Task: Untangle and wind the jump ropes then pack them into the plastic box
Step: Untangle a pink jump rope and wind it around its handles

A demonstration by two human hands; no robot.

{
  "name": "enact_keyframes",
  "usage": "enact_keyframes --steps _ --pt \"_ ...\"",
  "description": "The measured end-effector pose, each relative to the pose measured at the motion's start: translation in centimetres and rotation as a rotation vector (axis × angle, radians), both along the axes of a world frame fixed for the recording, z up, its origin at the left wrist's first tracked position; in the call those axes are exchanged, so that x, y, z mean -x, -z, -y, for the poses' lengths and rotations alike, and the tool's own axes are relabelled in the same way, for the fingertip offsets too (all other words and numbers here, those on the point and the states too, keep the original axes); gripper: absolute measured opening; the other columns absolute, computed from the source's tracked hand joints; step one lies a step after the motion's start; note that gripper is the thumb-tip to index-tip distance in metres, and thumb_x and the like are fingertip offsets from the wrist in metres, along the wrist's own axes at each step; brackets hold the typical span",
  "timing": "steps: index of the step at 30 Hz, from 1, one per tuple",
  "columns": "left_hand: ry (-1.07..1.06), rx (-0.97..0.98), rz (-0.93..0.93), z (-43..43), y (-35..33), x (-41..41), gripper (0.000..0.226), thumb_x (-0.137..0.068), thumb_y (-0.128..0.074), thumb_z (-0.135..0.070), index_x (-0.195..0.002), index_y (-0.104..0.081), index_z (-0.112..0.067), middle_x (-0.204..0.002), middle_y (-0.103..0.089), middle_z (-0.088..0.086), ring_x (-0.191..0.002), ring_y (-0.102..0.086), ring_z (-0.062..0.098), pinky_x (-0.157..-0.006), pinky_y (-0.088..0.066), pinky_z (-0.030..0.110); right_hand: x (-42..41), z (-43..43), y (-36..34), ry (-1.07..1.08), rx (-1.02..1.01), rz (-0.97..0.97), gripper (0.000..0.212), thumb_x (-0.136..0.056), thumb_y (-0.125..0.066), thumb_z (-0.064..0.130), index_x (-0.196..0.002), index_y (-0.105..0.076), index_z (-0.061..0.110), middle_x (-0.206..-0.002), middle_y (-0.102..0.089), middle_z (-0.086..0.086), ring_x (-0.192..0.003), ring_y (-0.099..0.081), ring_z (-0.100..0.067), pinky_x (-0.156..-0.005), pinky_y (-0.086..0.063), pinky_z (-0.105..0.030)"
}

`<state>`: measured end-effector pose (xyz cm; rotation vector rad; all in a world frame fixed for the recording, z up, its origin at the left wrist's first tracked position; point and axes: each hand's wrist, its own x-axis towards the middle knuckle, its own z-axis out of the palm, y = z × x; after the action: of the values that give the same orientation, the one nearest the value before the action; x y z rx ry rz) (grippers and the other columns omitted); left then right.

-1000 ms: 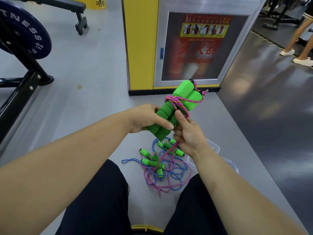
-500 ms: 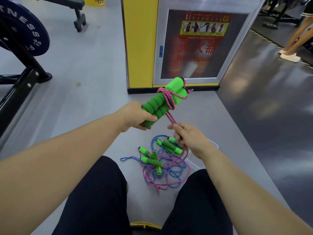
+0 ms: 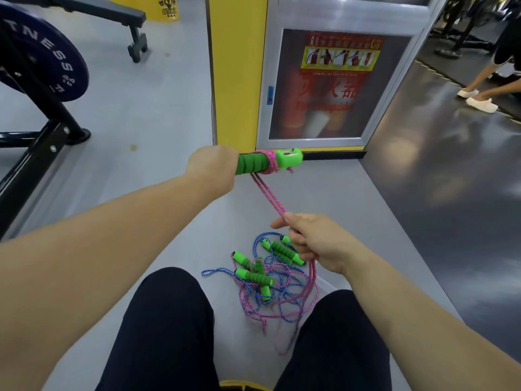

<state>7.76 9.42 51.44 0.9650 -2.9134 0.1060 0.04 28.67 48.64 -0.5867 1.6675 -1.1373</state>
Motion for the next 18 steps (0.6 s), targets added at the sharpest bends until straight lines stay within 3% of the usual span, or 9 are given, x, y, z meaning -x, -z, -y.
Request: enact_keyframes --steps 4,6,9,14,18 --pt "0.016 0.131 0.199 2.0 -0.2 -1.3 0.025 -0.085 -0.046 0.003 -0.105 -0.056 -0.008 -0.096 -0.061 0.01 -0.086 -0.054 0.029 -0.061 -0.038 0.031 0.5 -0.9 -4.6 -0.155 -0.033 -0.449 0.023 -0.092 -0.054 0.034 -0.093 -0.066 0.014 -0.05 -0.036 0.009 -0.045 -0.029 -0.008 -0.046 -0.027 -0.022" --pt "0.066 0.188 0.3 2.1 0.2 -2.0 0.027 -0.086 -0.045 0.002 -0.108 -0.056 -0.01 -0.105 -0.062 0.007 -0.098 -0.056 0.027 -0.063 -0.04 0.03 2.0 -0.9 -7.3 -0.119 0.033 -0.672 0.024 -0.087 -0.06 0.036 -0.087 -0.067 0.013 -0.052 -0.041 0.009 -0.044 -0.033 -0.004 -0.045 -0.031 -0.019" --pt "0.2 0.21 0.423 1.5 0.6 -2.5 0.031 -0.087 -0.045 0.0 -0.112 -0.056 -0.014 -0.105 -0.061 0.003 -0.1 -0.056 0.023 -0.064 -0.044 0.03 4.2 0.1 -10.1 -0.044 0.114 -0.913 0.021 -0.089 -0.058 0.037 -0.082 -0.069 0.019 -0.054 -0.043 0.005 -0.044 -0.035 -0.003 -0.046 -0.032 -0.019" --pt "0.558 0.065 0.453 -0.5 -0.2 -2.5 0.043 -0.088 -0.051 -0.01 -0.127 -0.049 -0.027 -0.123 -0.058 -0.003 -0.112 -0.054 0.022 -0.088 -0.048 0.037 8.1 2.2 -8.4 0.076 0.085 -0.981 0.018 -0.091 -0.057 0.032 -0.092 -0.069 0.019 -0.073 -0.054 -0.002 -0.066 -0.043 -0.012 -0.058 -0.037 -0.021" --pt "0.714 -0.214 0.177 -2.7 -1.5 -3.0 0.042 -0.086 -0.06 -0.014 -0.126 -0.056 -0.029 -0.121 -0.062 -0.006 -0.11 -0.056 0.019 -0.091 -0.045 0.036 9.6 2.3 -3.7 0.043 0.1 -0.834 0.018 -0.087 -0.064 0.023 -0.103 -0.07 0.018 -0.065 -0.057 0.004 -0.054 -0.039 -0.002 -0.049 -0.033 -0.007"
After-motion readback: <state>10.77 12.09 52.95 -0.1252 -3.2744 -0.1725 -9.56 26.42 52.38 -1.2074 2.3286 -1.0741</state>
